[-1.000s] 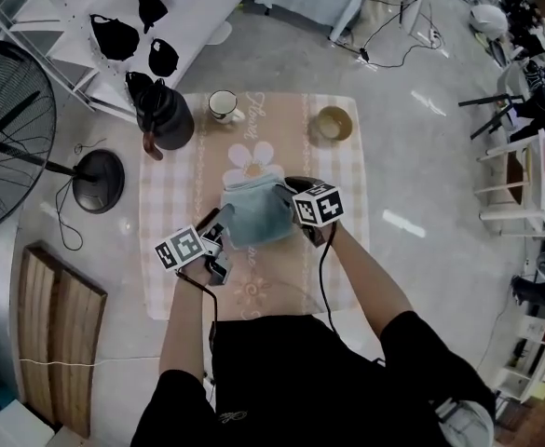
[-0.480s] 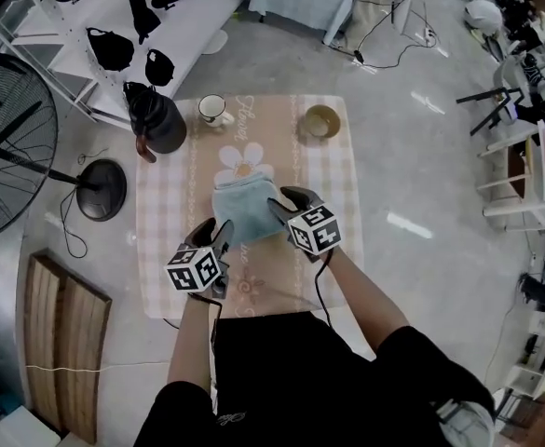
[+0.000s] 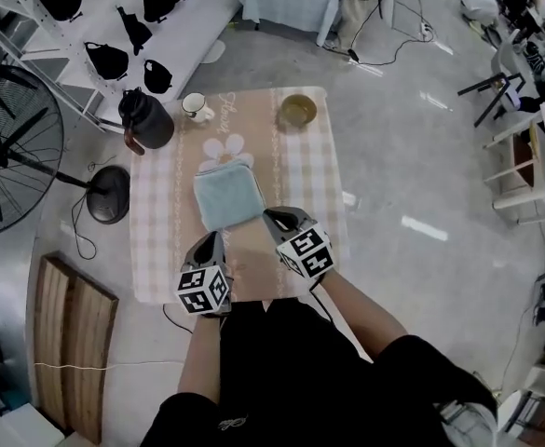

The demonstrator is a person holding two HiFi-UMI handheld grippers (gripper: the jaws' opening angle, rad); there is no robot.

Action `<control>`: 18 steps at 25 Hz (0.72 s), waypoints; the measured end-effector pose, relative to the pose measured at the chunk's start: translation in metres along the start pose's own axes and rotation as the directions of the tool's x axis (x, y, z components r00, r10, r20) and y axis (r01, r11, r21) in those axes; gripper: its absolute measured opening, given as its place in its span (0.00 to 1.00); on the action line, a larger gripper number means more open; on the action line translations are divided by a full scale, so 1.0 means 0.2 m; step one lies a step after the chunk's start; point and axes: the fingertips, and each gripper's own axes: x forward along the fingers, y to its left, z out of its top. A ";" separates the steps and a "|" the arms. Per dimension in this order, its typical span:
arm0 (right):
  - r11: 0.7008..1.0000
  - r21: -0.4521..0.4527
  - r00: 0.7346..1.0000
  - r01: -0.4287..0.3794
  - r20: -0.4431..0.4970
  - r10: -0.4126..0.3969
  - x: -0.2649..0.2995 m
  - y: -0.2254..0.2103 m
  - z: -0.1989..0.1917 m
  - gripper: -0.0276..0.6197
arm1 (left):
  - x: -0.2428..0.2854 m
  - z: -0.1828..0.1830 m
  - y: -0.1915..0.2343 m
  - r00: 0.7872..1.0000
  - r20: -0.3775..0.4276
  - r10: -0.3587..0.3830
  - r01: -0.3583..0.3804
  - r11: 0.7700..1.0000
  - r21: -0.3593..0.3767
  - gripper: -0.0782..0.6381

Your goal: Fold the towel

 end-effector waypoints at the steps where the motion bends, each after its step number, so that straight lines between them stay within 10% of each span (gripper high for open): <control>1: 1.000 0.000 1.000 -0.007 0.003 0.007 -0.03 0.03 -0.01 0.05 | -0.05 0.00 -0.02 1.000 0.018 0.022 -0.022 1.000 -0.004 0.12; 11: 0.998 -0.062 0.988 0.013 0.152 -0.003 -0.41 0.13 0.31 0.05 | -0.36 0.33 -0.31 0.978 0.202 0.044 -0.057 0.997 0.059 0.12; 18: 0.986 -0.125 0.931 0.110 0.359 -0.058 -0.70 0.18 0.75 0.05 | -0.58 0.76 -0.50 0.909 0.415 -0.044 -0.039 0.981 0.188 0.12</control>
